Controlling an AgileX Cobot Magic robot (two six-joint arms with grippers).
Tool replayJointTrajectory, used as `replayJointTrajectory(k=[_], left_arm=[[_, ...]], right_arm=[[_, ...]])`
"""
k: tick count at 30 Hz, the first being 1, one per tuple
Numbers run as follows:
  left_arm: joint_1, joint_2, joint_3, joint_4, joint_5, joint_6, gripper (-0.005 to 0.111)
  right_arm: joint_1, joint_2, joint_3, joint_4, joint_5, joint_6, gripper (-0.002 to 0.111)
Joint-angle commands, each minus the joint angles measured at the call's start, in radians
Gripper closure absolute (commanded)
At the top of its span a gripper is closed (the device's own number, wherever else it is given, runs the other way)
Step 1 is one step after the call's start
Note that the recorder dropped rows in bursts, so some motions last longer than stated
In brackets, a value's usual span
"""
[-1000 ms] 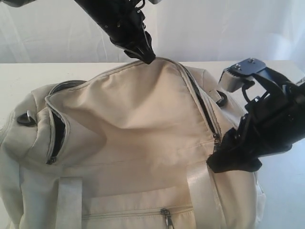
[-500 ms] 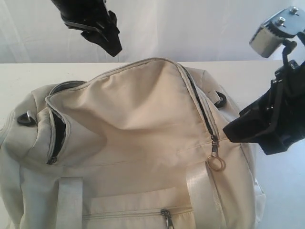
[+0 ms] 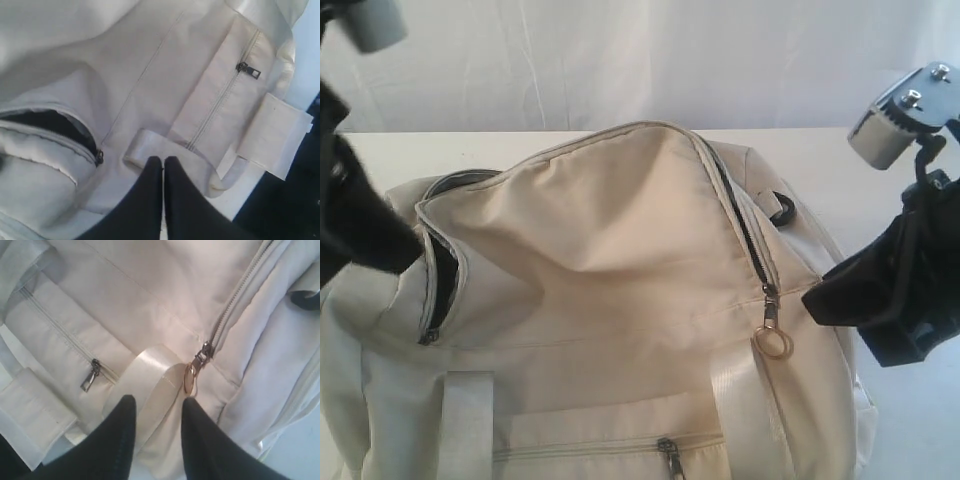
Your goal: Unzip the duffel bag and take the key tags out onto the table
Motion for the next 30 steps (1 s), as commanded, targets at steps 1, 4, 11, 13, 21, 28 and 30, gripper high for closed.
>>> replayJointTrajectory(k=[1,4,11,13,21,28,30], left_arm=[[0.002,-0.186,0.243,-0.001,-0.187,-0.008,0.107],[0.002,-0.258,0.359,0.01,-0.257,0.002,0.107],[0.002,-0.29,0.522,0.063,-0.371,0.003,0.107],[0.002,-0.288,0.54,0.074,-0.406,-0.001,0.107],[0.002,-0.288,0.504,0.067,-0.41,-0.004,0.107],[0.002,-0.288,0.512,-0.043,-0.359,-0.004,0.107],[0.002,-0.288,0.512,-0.05,-0.357,-0.004,0.107]], right_arm=[[0.0,-0.007,0.004,0.044,-0.024,0.006,0.093],[0.0,-0.007,0.004,0.048,-0.024,-0.02,0.108],[0.0,-0.007,0.004,0.086,-0.161,-0.005,0.108],[0.0,-0.007,0.004,0.106,-0.204,0.032,0.108],[0.0,0.162,-0.22,0.07,-0.197,0.08,0.108],[0.053,0.638,-0.765,0.064,-0.024,0.074,0.108],[0.108,0.752,-0.889,-0.002,0.016,0.074,0.108]])
